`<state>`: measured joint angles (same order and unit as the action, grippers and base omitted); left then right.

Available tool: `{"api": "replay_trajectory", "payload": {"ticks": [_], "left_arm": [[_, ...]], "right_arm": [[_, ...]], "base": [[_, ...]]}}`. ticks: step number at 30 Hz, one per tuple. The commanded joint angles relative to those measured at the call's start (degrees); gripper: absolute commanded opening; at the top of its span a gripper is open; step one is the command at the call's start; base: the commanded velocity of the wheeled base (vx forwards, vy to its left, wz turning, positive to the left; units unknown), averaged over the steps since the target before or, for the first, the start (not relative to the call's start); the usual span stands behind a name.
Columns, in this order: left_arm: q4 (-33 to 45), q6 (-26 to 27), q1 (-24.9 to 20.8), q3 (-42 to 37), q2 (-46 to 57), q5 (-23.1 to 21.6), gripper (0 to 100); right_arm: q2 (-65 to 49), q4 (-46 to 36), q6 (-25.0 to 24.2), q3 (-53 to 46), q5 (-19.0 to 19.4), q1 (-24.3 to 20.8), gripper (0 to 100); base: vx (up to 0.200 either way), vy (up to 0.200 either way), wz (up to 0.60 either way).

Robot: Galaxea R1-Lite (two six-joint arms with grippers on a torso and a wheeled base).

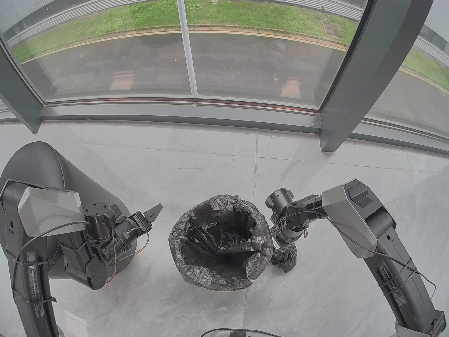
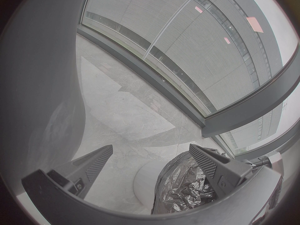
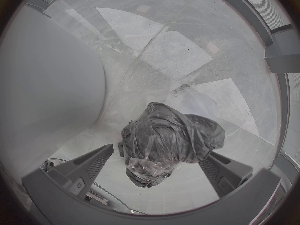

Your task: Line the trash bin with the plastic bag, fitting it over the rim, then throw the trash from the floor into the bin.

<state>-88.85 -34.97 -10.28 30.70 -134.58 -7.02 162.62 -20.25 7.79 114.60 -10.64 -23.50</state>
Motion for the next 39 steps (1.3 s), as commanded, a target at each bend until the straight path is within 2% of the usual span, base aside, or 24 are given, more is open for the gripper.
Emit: {"api": "replay_trajectory", "payload": {"ticks": [1, 12, 17, 22, 25, 31, 33, 39], "left_arm": [[-0.01, -0.01, -0.09, -0.02, -0.24, -0.01, 100], [-0.01, -0.01, -0.09, -0.02, -0.15, -0.01, 100], [-0.01, -0.01, -0.01, -0.02, -0.06, -0.01, 100], [-0.01, -0.01, -0.09, -0.02, 0.02, -0.01, 100], [-0.01, -0.09, -0.45, -0.29, 0.11, -0.01, 100], [-0.01, -0.09, -0.62, -0.46, 0.38, -0.01, 100], [-0.01, -0.09, -0.62, -0.37, 0.29, 0.08, 100], [-0.01, -0.09, -0.71, -0.29, -0.24, 0.78, 100]], "right_arm": [[1.12, 0.21, 0.03, -0.01, -0.34, 0.3, 0], [1.38, 0.82, 0.03, -0.01, -0.7, 0.92, 0], [0.15, 1.09, 0.21, -0.01, -2.54, 0.92, 0], [-3.8, 0.74, 4.16, -0.01, -3.16, 1.44, 0], [-7.06, 0.65, 7.59, -0.01, -5.44, 1.88, 0], [-11.54, 0.65, 9.52, -0.01, -5.71, 1.79, 0], [-15.85, -0.76, 11.37, -0.01, -5.71, 1.0, 0], [-23.93, -6.29, 11.81, -0.01, -5.79, -2.07, 0]], "base": [[0.0, 0.0, 0.0], [0.0, 0.0, 0.0], [0.0, 0.0, 0.0], [0.0, 0.0, 0.0], [0.0, 0.0, 0.0], [0.0, 0.0, 0.0], [0.0, 0.0, 0.0], [0.0, 0.0, 0.0]]}}
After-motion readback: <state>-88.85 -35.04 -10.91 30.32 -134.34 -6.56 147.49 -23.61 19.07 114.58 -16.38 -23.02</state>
